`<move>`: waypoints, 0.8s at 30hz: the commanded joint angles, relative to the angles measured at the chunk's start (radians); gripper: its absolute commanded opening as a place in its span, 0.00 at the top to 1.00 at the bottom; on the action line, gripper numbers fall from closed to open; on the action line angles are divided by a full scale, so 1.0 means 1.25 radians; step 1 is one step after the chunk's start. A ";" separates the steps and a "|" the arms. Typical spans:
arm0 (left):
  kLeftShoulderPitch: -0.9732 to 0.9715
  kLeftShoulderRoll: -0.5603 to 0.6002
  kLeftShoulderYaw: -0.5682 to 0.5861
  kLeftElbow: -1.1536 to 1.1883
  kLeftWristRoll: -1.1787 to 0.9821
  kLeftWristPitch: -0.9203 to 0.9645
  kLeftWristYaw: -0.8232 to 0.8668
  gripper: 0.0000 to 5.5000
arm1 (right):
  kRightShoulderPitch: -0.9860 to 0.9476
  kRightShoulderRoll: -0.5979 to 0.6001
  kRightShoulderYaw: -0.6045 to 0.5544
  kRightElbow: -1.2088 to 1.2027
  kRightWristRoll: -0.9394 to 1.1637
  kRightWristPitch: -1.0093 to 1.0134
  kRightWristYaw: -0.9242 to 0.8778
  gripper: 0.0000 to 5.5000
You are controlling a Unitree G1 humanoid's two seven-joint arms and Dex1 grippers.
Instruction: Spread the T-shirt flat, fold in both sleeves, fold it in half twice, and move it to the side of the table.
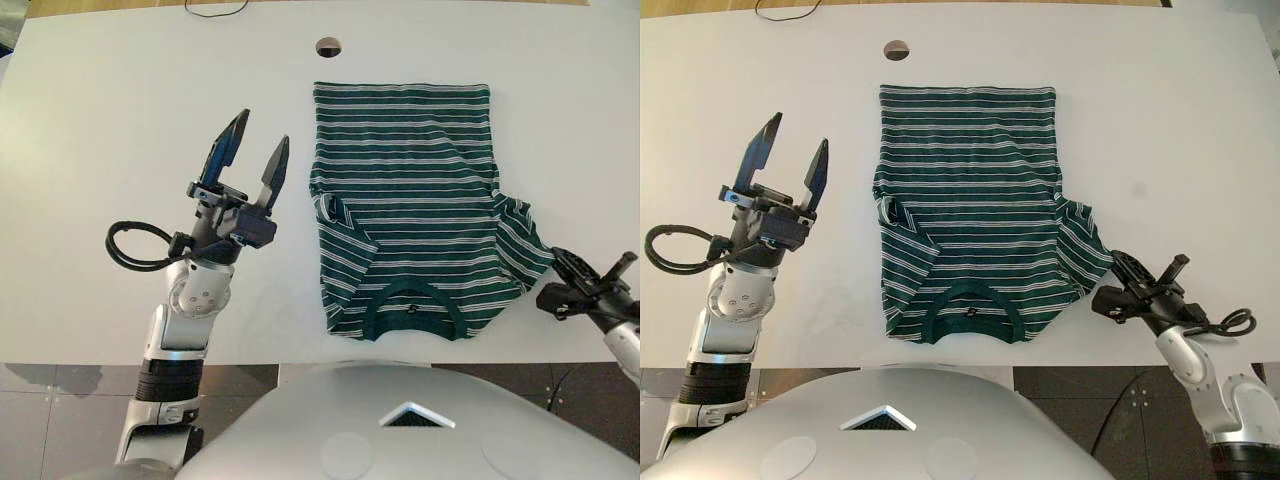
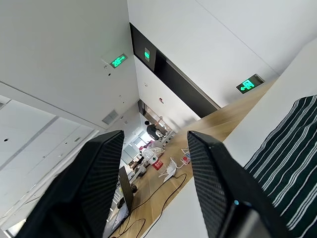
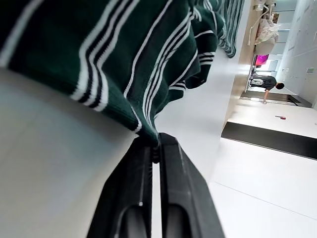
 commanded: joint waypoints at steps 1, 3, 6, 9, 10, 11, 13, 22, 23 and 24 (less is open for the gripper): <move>0.006 -0.004 -0.001 -0.015 -0.005 0.004 -0.011 0.56 | 0.012 -0.003 0.034 0.034 -0.011 0.001 0.006 0.98; 0.005 -0.005 0.000 -0.013 -0.005 0.004 -0.010 0.56 | 0.009 0.001 0.030 0.027 -0.005 0.000 -0.008 0.98; 0.005 -0.006 0.002 -0.003 -0.004 -0.001 -0.005 0.56 | -0.003 0.016 0.015 0.003 0.027 -0.011 -0.034 0.98; 0.005 -0.006 0.007 0.002 -0.003 -0.005 -0.002 0.56 | -0.006 0.021 -0.008 -0.020 0.057 -0.018 -0.048 0.98; 0.006 -0.004 0.007 0.003 -0.002 -0.005 -0.004 0.56 | -0.002 0.023 -0.018 -0.032 0.071 -0.020 -0.046 0.98; 0.008 -0.001 0.006 0.004 0.001 -0.007 -0.006 0.56 | 0.002 0.024 -0.028 -0.047 0.087 -0.024 -0.042 0.98; 0.013 0.003 0.008 0.008 0.006 -0.010 -0.006 0.56 | 0.004 0.027 -0.053 -0.069 0.113 -0.022 -0.041 0.98; 0.020 0.002 0.013 0.029 0.018 -0.021 0.004 0.56 | -0.049 0.056 -0.048 -0.110 0.145 -0.022 -0.022 0.98; 0.020 0.000 0.013 0.031 0.020 -0.022 0.005 0.56 | -0.056 0.061 -0.037 -0.116 0.145 -0.025 -0.016 0.98; 0.020 -0.001 0.012 0.032 0.021 -0.022 0.005 0.56 | -0.059 0.065 -0.028 -0.123 0.144 -0.027 -0.010 0.98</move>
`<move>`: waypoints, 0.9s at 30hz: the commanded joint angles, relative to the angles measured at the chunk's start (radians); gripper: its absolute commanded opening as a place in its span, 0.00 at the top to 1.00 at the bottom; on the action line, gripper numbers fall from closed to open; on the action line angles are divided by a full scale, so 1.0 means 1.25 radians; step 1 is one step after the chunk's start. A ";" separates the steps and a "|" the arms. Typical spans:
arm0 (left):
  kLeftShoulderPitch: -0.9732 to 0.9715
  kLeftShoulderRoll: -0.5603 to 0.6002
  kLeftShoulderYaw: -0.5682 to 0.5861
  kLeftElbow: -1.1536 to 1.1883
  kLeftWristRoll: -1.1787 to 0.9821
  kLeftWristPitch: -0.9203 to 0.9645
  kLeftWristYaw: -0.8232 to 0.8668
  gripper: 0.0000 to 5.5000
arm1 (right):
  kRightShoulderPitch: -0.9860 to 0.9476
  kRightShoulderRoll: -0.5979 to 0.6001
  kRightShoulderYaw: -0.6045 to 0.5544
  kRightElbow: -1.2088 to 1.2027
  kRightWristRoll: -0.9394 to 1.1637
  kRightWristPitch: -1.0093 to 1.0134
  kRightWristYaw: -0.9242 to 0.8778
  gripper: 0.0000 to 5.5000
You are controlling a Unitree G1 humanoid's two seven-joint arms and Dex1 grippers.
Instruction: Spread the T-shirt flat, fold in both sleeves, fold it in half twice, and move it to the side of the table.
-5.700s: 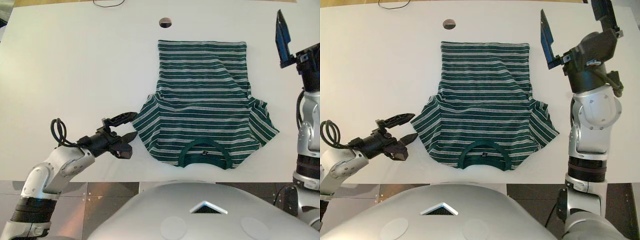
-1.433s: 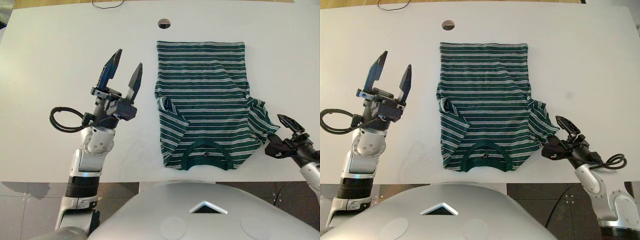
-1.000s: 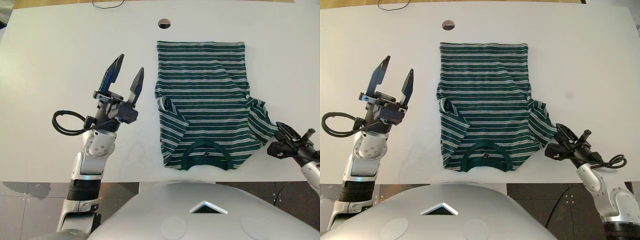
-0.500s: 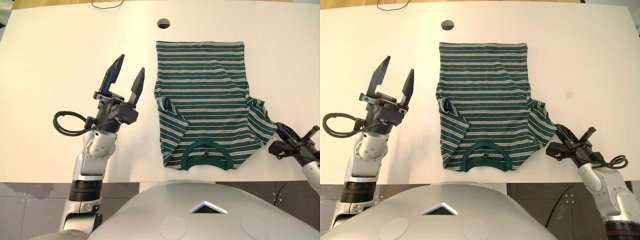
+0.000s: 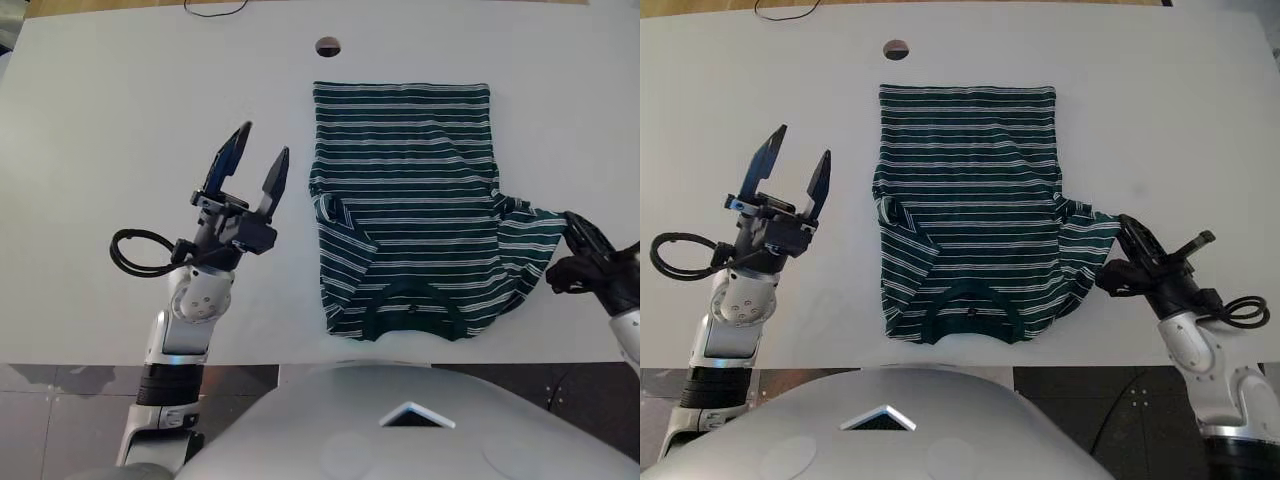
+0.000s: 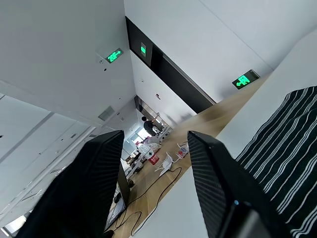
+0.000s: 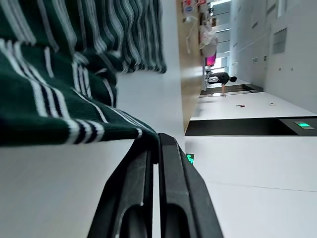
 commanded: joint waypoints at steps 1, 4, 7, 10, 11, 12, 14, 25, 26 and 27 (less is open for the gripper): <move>0.000 0.001 0.006 0.009 0.012 -0.003 0.005 0.56 | -0.020 0.019 0.033 -0.031 0.013 -0.008 0.026 0.98; -0.003 -0.004 0.002 0.013 0.015 -0.003 0.006 0.56 | -0.034 0.039 0.072 -0.079 0.024 -0.020 0.048 0.98; -0.004 -0.010 -0.001 0.019 0.020 -0.005 0.010 0.56 | -0.052 0.050 0.105 -0.110 0.027 -0.027 0.070 0.98; -0.006 -0.017 -0.005 0.028 0.027 -0.007 0.015 0.56 | -0.074 0.057 0.127 -0.115 0.027 -0.033 0.087 0.98; -0.008 -0.019 -0.006 0.032 0.029 -0.008 0.016 0.56 | -0.077 0.058 0.131 -0.113 0.024 -0.035 0.090 0.98; -0.010 -0.021 -0.008 0.034 0.031 -0.008 0.017 0.56 | -0.080 0.058 0.135 -0.111 0.022 -0.037 0.093 0.98; -0.014 -0.023 -0.011 0.040 0.033 -0.010 0.020 0.56 | -0.090 0.059 0.156 -0.099 0.016 -0.040 0.104 0.98; -0.010 -0.026 -0.018 0.040 0.037 -0.015 0.016 0.56 | -0.132 0.037 0.229 -0.032 -0.006 -0.078 0.149 0.76; -0.010 -0.024 -0.017 0.039 0.035 -0.015 0.014 0.56 | -0.133 0.036 0.229 -0.035 -0.005 -0.077 0.151 0.73; -0.009 -0.020 -0.015 0.037 0.034 -0.015 0.012 0.56 | -0.134 0.037 0.231 -0.038 -0.002 -0.079 0.155 0.69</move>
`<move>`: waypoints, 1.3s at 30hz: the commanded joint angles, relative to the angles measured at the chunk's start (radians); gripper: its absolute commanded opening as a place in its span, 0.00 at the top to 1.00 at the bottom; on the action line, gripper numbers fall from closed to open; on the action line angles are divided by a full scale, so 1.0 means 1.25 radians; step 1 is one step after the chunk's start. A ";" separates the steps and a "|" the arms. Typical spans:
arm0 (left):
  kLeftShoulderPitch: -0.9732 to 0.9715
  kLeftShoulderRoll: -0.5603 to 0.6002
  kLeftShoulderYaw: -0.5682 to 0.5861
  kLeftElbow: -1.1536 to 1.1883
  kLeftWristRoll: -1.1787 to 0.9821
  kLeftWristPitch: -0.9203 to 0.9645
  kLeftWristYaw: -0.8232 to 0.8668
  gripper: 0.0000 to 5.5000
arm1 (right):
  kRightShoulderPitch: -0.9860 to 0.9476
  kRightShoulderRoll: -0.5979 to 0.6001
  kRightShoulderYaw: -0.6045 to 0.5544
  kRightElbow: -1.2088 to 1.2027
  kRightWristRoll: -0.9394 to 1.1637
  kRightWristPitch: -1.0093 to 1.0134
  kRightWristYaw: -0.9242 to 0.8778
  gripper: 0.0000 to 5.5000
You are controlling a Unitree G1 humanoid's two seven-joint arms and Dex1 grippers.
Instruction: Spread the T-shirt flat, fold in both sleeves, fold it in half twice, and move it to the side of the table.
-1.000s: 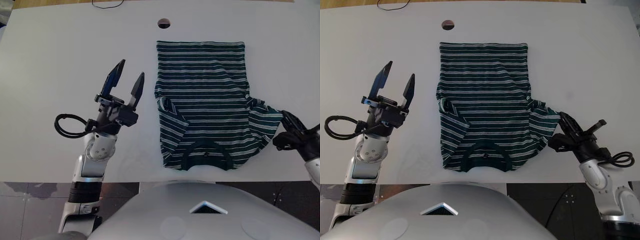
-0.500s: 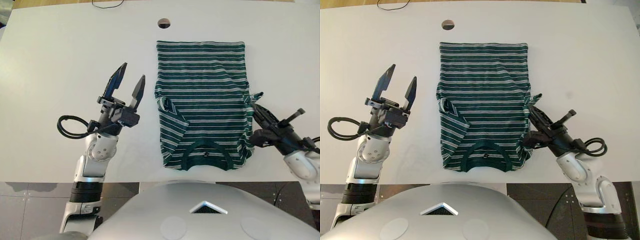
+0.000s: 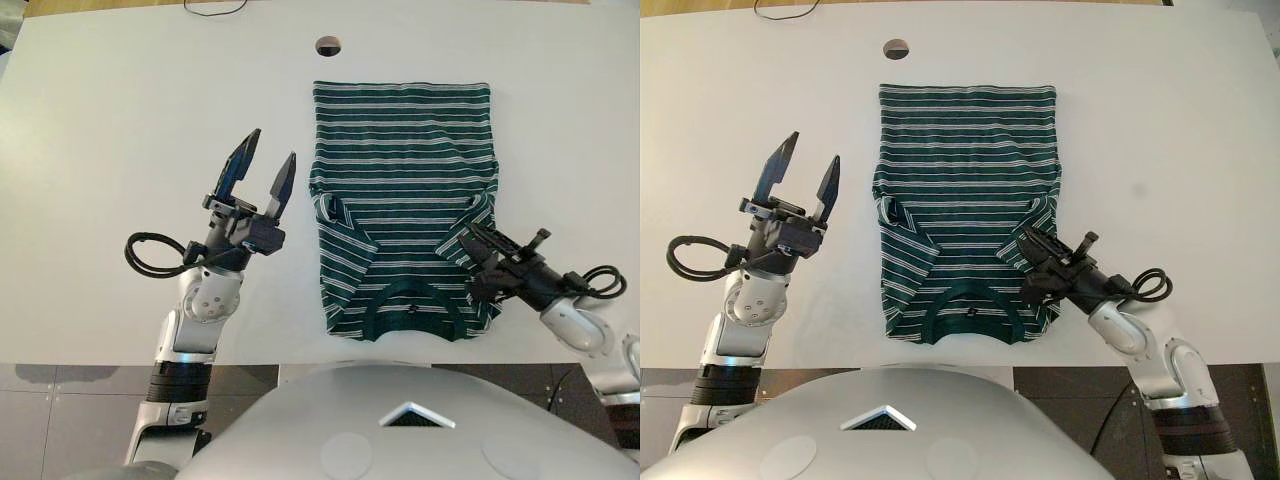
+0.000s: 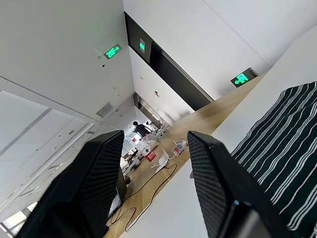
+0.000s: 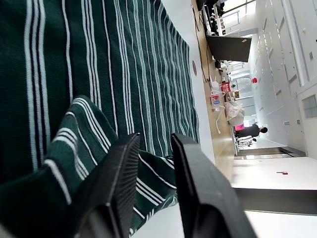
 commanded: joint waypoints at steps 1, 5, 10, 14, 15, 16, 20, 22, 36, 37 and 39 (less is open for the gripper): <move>-0.004 0.014 0.003 -0.002 0.001 0.000 -0.008 0.56 | -0.013 -0.011 0.010 -0.016 0.003 -0.007 0.021 0.67; -0.021 0.055 0.004 -0.002 -0.017 0.003 -0.047 0.56 | 0.002 -0.029 -0.056 -0.055 0.107 -0.007 0.045 0.53; -0.011 0.195 0.036 0.007 -0.096 -0.015 -0.163 0.56 | 0.057 -0.128 -0.341 0.005 0.365 -0.004 0.135 0.44; 0.030 0.309 0.019 0.027 -0.129 -0.029 -0.280 0.56 | 0.168 -0.172 -0.317 0.063 0.265 -0.066 0.207 0.44; 0.047 0.338 0.008 0.029 -0.129 -0.037 -0.313 0.56 | 0.195 -0.176 -0.301 0.072 0.225 -0.080 0.216 0.44; 0.076 0.383 -0.013 0.036 -0.116 -0.043 -0.362 0.56 | 0.232 -0.180 -0.280 0.071 0.162 -0.093 0.220 0.44; 0.130 0.500 -0.041 0.053 -0.054 -0.060 -0.467 0.56 | 0.289 -0.186 -0.258 0.038 0.036 -0.138 0.210 0.44; 0.122 0.520 -0.047 0.043 -0.050 -0.061 -0.491 0.56 | 0.283 -0.193 -0.264 0.044 0.005 -0.149 0.196 0.44; -0.001 0.454 -0.268 0.038 -0.014 -0.118 -0.565 0.56 | 0.190 -0.205 -0.113 -0.008 -0.021 -0.185 0.203 0.44; -0.005 0.453 -0.276 0.039 -0.014 -0.119 -0.566 0.56 | 0.190 -0.206 -0.113 -0.009 -0.021 -0.183 0.201 0.44; -0.011 0.447 -0.301 0.039 -0.016 -0.124 -0.572 0.56 | 0.195 -0.207 -0.118 -0.009 -0.024 -0.178 0.195 0.44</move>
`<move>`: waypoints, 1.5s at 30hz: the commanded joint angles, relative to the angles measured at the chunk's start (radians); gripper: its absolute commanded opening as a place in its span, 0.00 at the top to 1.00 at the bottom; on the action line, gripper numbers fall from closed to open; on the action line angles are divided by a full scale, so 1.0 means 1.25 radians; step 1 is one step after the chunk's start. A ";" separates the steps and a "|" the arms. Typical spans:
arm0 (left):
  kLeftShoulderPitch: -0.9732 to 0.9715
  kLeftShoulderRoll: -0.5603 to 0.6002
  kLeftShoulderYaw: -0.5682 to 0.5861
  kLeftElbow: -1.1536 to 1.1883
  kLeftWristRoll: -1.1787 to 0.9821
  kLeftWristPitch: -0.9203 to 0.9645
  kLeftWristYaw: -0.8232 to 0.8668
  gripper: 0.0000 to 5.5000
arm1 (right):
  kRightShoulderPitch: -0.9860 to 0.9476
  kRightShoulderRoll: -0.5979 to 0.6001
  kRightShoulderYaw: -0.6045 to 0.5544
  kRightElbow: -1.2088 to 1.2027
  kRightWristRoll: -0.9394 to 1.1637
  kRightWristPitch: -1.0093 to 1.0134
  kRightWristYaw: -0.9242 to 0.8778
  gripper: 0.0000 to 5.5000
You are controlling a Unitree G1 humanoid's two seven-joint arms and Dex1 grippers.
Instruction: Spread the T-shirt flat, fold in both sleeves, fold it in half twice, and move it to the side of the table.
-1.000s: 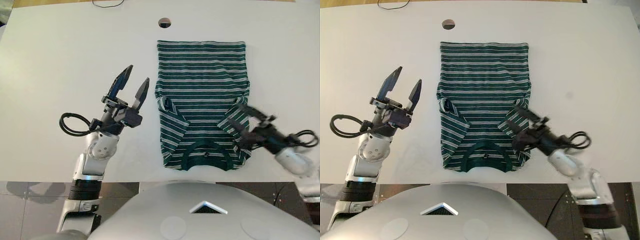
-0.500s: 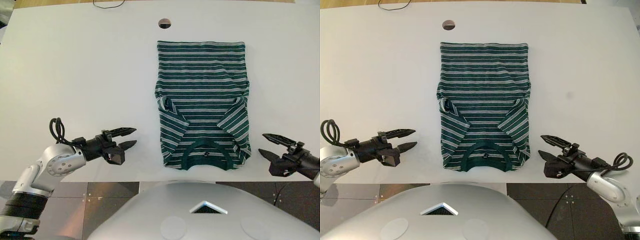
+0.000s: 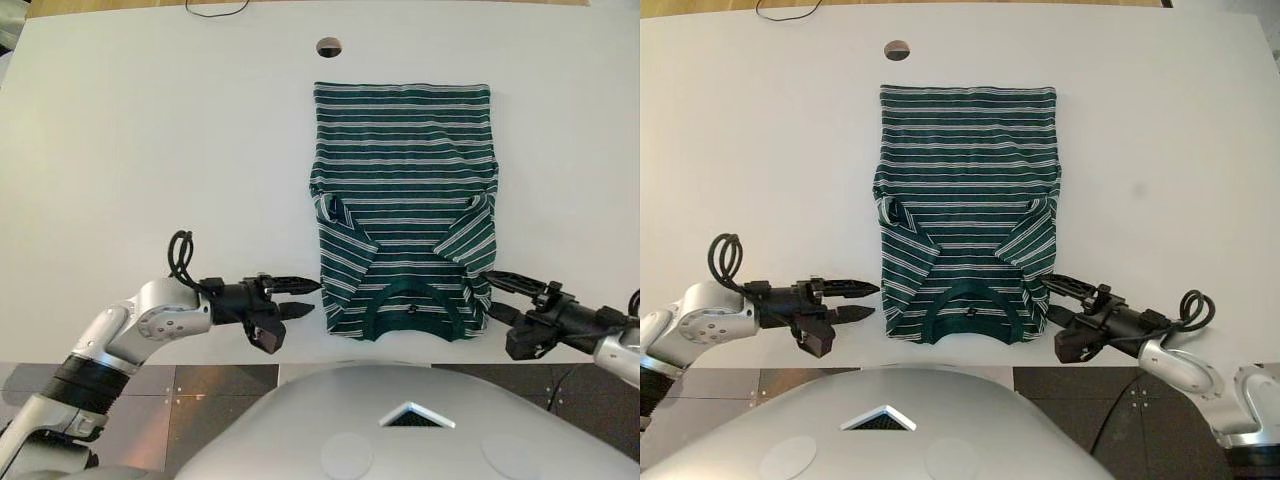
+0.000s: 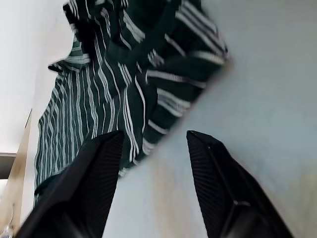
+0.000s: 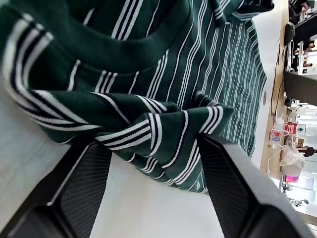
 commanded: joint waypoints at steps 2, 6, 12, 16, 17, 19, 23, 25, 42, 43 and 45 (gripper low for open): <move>-0.007 -0.012 -0.066 0.025 0.031 0.009 -0.047 0.56 | 0.023 -0.018 0.012 0.021 -0.052 0.014 0.019 0.44; -0.026 -0.028 -0.079 0.042 0.029 -0.001 -0.026 0.56 | 0.037 -0.026 -0.005 0.024 -0.052 0.011 0.014 0.56; -0.041 -0.068 -0.080 0.058 0.035 -0.011 0.010 0.62 | 0.046 -0.039 -0.002 0.022 -0.043 -0.008 0.014 0.75; -0.038 -0.063 -0.091 0.071 0.032 -0.017 0.001 0.74 | 0.044 -0.038 0.009 0.026 -0.043 -0.015 0.012 0.89; -0.036 -0.061 -0.094 0.072 0.031 -0.016 -0.002 0.78 | 0.040 -0.039 0.011 0.031 -0.043 -0.018 0.010 0.93; -0.031 -0.055 -0.098 0.071 0.026 -0.014 -0.007 0.82 | 0.033 -0.040 0.015 0.039 -0.044 -0.021 0.008 0.98; -0.032 -0.047 -0.103 0.075 0.012 -0.015 -0.018 0.93 | 0.013 -0.034 0.028 0.059 -0.048 -0.027 0.001 0.98; -0.031 -0.039 -0.103 0.079 -0.006 -0.015 -0.024 0.97 | 0.014 -0.034 0.027 0.061 -0.045 -0.032 -0.005 0.98; 0.138 0.001 0.036 -0.063 -0.251 0.060 0.038 0.98 | 0.101 -0.001 -0.079 -0.035 0.265 -0.011 0.017 0.98; 0.100 -0.045 0.062 -0.059 -0.253 0.088 0.072 0.98 | 0.064 0.005 -0.062 -0.032 0.269 0.004 0.022 0.98; 0.040 -0.119 0.091 -0.051 -0.253 0.141 0.120 0.98 | -0.025 0.028 -0.030 -0.020 0.278 0.034 0.023 0.98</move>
